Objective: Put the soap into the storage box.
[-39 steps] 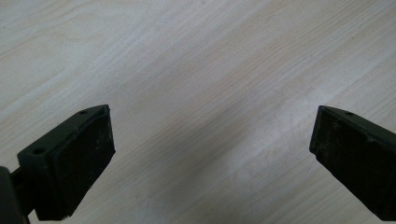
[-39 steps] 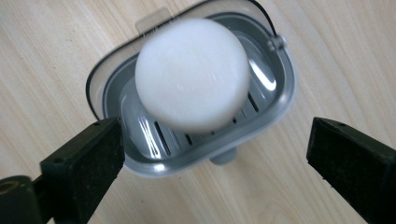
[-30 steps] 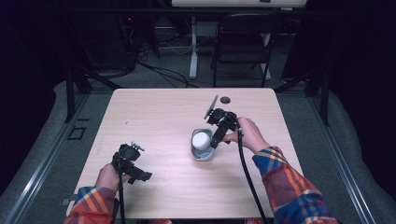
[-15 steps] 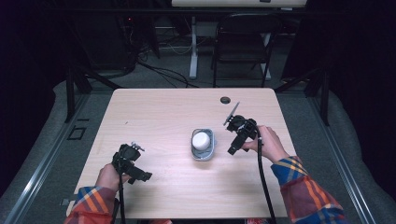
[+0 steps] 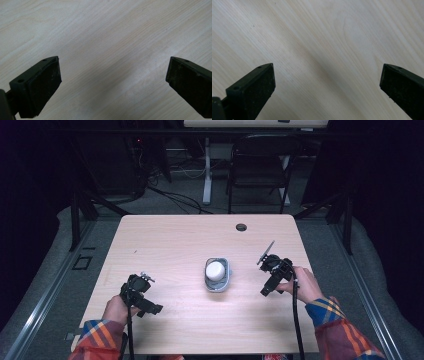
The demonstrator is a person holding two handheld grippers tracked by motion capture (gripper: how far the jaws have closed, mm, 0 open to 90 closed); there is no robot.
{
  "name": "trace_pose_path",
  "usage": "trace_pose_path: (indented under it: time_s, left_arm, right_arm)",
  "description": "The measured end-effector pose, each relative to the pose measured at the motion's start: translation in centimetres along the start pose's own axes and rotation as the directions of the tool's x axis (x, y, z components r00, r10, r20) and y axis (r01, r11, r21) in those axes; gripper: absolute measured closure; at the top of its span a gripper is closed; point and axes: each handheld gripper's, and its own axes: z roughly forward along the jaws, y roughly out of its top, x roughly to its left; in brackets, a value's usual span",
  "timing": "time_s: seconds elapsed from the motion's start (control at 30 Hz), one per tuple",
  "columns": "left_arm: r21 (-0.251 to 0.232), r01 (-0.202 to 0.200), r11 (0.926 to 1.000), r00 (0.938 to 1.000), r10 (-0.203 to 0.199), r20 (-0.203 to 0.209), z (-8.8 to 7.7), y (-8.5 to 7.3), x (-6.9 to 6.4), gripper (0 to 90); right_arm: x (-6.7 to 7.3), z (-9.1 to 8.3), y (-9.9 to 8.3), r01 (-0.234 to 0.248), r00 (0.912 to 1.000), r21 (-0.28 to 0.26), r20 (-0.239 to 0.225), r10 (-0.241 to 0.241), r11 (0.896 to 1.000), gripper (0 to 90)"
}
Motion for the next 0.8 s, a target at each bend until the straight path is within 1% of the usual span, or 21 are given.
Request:
trace_pose_path:
  time_s: [0.03, 0.07, 0.13, 0.17, 0.2, 0.27, 0.3, 0.33, 0.37, 0.4, 0.47, 0.5, 0.53, 0.57, 0.6, 0.63, 0.67, 0.7, 0.73, 0.77, 0.8]
  left_arm:
    - [-0.001, -0.001, 1.0, 1.0, 0.001, 0.0, 0.0, 0.0, 0.0, 0.0]
    - [-0.001, -0.001, 1.0, 1.0, 0.001, 0.0, 0.0, 0.0, 0.0, 0.0]
    - [0.0, -0.002, 1.0, 1.0, 0.002, 0.0, 0.0, 0.0, 0.0, 0.0]
    - [0.001, -0.002, 1.0, 1.0, 0.002, 0.0, 0.0, 0.0, 0.0, 0.0]
    - [0.0, -0.003, 1.0, 1.0, 0.003, -0.002, 0.0, 0.0, 0.0, 0.0]
    - [-0.002, -0.002, 1.0, 1.0, 0.002, -0.002, -0.1, 0.0, 0.0, 0.0]
    - [-0.002, -0.001, 1.0, 1.0, 0.001, -0.003, -0.1, 0.0, 0.0, 0.0]
    - [-0.003, -0.001, 1.0, 1.0, 0.001, -0.003, -0.1, 0.0, 0.0, 0.0]
    - [-0.004, 0.0, 1.0, 1.0, 0.0, -0.002, -0.1, 0.0, 0.0, 0.0]
    - [-0.006, 0.0, 1.0, 1.0, 0.0, -0.002, -0.1, 0.0, -0.1, 0.0]
    - [-0.004, -0.004, 1.0, 1.0, 0.004, -0.002, -0.1, 0.0, 0.0, 0.0]
    - [-0.003, -0.002, 1.0, 1.0, 0.002, 0.0, -0.1, 0.0, 0.0, 0.0]
    - [0.0, -0.005, 1.0, 1.0, 0.005, 0.0, -0.1, 0.0, -0.1, 0.0]
    - [0.001, -0.008, 1.0, 1.0, 0.008, 0.0, -0.1, 0.0, -0.1, 0.0]
    - [0.002, -0.01, 1.0, 1.0, 0.01, -0.002, -0.1, 0.0, -0.1, 0.0]
    - [0.001, -0.01, 0.9999, 0.9999, 0.01, -0.001, 0.0, 0.0, -0.1, 0.0]
    - [-0.001, -0.009, 1.0, 1.0, 0.009, -0.002, -0.1, 0.0, -0.1, 0.0]
    - [-0.002, -0.008, 1.0, 1.0, 0.008, -0.003, -0.1, 0.0, -0.1, 0.0]
    - [-0.002, -0.009, 1.0, 1.0, 0.009, -0.002, 0.0, 0.0, -0.1, 0.0]
    - [0.0, -0.009, 1.0, 1.0, 0.009, -0.003, 0.0, 0.0, -0.1, 0.0]
    - [0.002, -0.01, 1.0, 0.9999, 0.01, -0.003, 0.0, 0.0, -0.1, 0.0]
  right_arm:
    - [-0.1, 0.2, -0.4, -0.002, 1.0, -0.004, 0.005, 0.002, 1.0, 0.0]
    - [-0.1, 0.2, -0.6, -0.003, 0.9999, 0.008, 0.01, 0.003, 1.0, 0.0]
    - [-0.1, 0.6, -1.1, -0.027, 0.9996, 0.0, -0.007, 0.027, 1.0, 0.0]
    - [-0.2, 0.8, -1.3, -0.023, 0.9997, 0.003, -0.009, 0.023, 1.0, 0.0]
    - [-0.2, 0.9, -1.6, -0.015, 0.9999, 0.022, 0.0, 0.015, 1.0, 0.0]
    - [-0.1, 1.4, -2.2, -0.022, 0.9997, 0.014, -0.006, 0.023, 1.0, 0.0]
    - [-0.2, 1.6, -2.3, -0.024, 0.9997, 0.023, -0.007, 0.024, 0.999, 0.0]
    - [-0.1, 1.9, -2.7, -0.041, 0.9991, 0.014, -0.011, 0.041, 0.999, 0.0]
    - [-0.2, 2.0, -2.9, -0.037, 0.9993, 0.023, -0.01, 0.037, 0.999, 0.0]
    - [-0.2, 2.0, -3.1, -0.045, 0.999, 0.026, -0.007, 0.045, 0.999, 0.0]
    - [-0.3, 2.1, -3.4, -0.034, 0.9994, 0.05, -0.001, 0.034, 0.998, 0.0]
    - [-0.2, 2.3, -3.6, -0.046, 0.9989, 0.042, 0.002, 0.046, 0.998, 0.0]
    - [-0.2, 2.5, -3.7, -0.038, 0.9993, 0.061, 0.006, 0.037, 0.997, 0.0]
    - [0.0, 3.0, -4.0, -0.073, 0.9973, 0.011, 0.001, 0.073, 0.997, 0.0]
    - [0.0, 3.0, -4.0, -0.076, 0.9971, 0.02, 0.005, 0.076, 0.997, 0.0]
    - [-0.3, 2.8, -3.8, -0.037, 0.9993, 0.063, 0.011, 0.036, 0.997, 0.0]
    - [-0.3, 2.8, -3.8, -0.042, 0.999, 0.057, 0.016, 0.042, 0.997, 0.0]
    - [-0.3, 2.9, -3.7, -0.05, 0.9987, 0.056, 0.01, 0.049, 0.997, 0.0]
    - [-0.3, 3.0, -3.7, -0.047, 0.9989, 0.055, 0.01, 0.046, 0.997, 0.0]
    - [-0.4, 3.0, -3.6, -0.039, 0.9992, 0.067, 0.013, 0.038, 0.997, 0.0]
    - [-0.4, 3.2, -3.6, -0.044, 0.999, 0.057, 0.006, 0.044, 0.997, 0.0]
